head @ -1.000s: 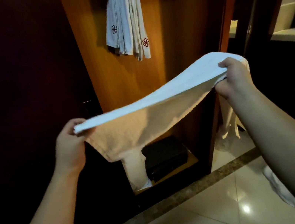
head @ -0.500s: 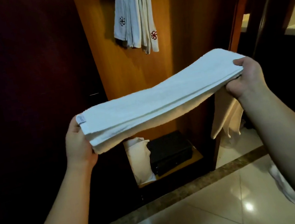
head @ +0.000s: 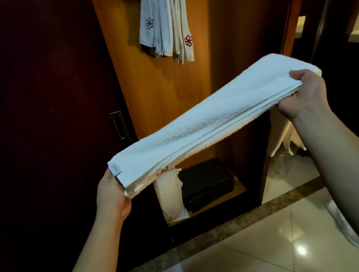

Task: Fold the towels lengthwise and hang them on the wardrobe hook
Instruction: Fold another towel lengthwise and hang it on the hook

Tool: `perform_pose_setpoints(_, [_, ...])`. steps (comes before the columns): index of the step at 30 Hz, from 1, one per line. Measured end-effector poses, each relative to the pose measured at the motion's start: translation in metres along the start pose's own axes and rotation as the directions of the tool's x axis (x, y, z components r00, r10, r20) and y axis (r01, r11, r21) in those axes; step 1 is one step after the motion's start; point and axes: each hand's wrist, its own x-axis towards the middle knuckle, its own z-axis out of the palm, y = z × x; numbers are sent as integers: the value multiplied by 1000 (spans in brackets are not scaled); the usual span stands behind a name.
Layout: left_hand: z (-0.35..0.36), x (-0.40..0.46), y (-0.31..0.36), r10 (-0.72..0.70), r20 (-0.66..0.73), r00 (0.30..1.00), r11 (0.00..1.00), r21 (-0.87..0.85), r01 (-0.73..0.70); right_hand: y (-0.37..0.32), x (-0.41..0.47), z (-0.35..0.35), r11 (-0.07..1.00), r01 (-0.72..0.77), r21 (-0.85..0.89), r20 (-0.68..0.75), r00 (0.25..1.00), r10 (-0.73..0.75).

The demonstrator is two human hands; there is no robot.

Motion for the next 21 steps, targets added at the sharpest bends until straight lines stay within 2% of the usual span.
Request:
perform_pose_setpoints(2, [-1,-3,-8,60,-41,997,996,71,-57,-1,-2,6,1000,-2,0,2,1000,2])
perform_pose_setpoints(4, [0,-3,-10,33,-63,997,994,109,-26,1,-3,9,1000,-4,0,-6,1000,4])
perform_pose_setpoints(6, [-1,-3,-10,-139,-43,989,990,12,140,6,-7,11,1000,-13,-3,-5,1000,13])
perform_pose_setpoints(9, [-7,-6,-24,-319,210,924,889,-273,369,12,-14,15,1000,-13,-4,22,1000,13])
perform_pose_setpoints(11, [-9,-10,-39,-399,259,880,844,-270,462,13,-18,18,1000,-19,13,45,999,19])
perform_pose_setpoints(14, [3,-12,-56,-500,237,833,828,-151,540,17,-20,23,999,-32,31,59,998,30])
perform_pose_setpoints(16, [11,-14,-60,-493,257,831,816,-194,544,18,-20,24,999,-24,27,58,998,22])
perform_pose_setpoints(19, [10,-12,-63,-403,275,873,828,-298,476,15,-18,24,1000,-6,12,46,999,5])
perform_pose_setpoints(21, [7,-8,-63,-365,265,892,850,-297,436,12,-16,21,1000,4,15,29,1000,-4])
